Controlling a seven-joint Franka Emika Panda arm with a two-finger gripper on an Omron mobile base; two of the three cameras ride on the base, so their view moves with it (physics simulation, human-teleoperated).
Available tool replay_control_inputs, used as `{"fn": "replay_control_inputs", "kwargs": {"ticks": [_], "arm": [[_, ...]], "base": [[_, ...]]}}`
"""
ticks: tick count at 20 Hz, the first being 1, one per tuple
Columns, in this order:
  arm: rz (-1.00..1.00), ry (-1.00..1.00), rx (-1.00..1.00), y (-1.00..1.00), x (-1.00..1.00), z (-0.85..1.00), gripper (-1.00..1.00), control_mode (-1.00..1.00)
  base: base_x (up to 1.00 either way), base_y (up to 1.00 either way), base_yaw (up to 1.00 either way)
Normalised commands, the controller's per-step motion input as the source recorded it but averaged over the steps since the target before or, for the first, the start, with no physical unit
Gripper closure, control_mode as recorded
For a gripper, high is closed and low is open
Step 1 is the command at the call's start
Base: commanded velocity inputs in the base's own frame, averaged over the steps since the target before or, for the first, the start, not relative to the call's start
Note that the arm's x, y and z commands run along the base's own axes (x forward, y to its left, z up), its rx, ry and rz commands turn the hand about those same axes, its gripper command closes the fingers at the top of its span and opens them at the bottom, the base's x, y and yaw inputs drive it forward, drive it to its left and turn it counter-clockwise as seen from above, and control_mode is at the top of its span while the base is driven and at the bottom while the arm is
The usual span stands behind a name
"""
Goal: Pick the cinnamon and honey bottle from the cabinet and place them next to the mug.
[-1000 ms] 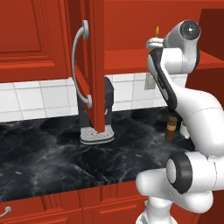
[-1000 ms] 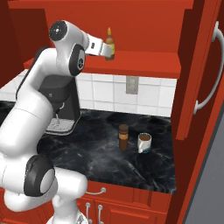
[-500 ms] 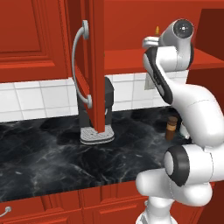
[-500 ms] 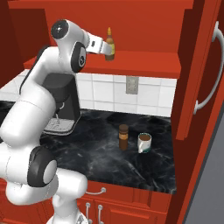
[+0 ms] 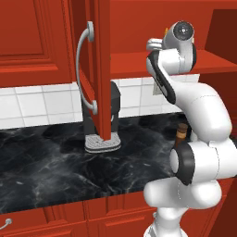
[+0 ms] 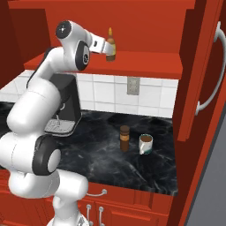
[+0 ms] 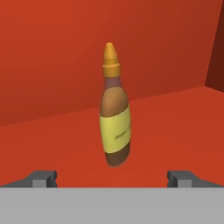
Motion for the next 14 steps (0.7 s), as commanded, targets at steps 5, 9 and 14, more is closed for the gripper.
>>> {"fn": "replay_control_inputs", "kwargs": {"ticks": [5, 9, 14], "arm": [[0.0, 0.01, 0.0, 0.0, 0.36, 0.0, -1.0, -1.0], [0.0, 0.0, 0.0, 0.0, 0.35, 0.0, -1.0, -1.0], [0.0, 0.0, 0.0, -0.04, 0.21, 0.0, -1.0, -1.0]], "base": [[0.0, 0.0, 0.0], [0.0, 0.0, 0.0], [0.0, 0.0, 0.0]]}}
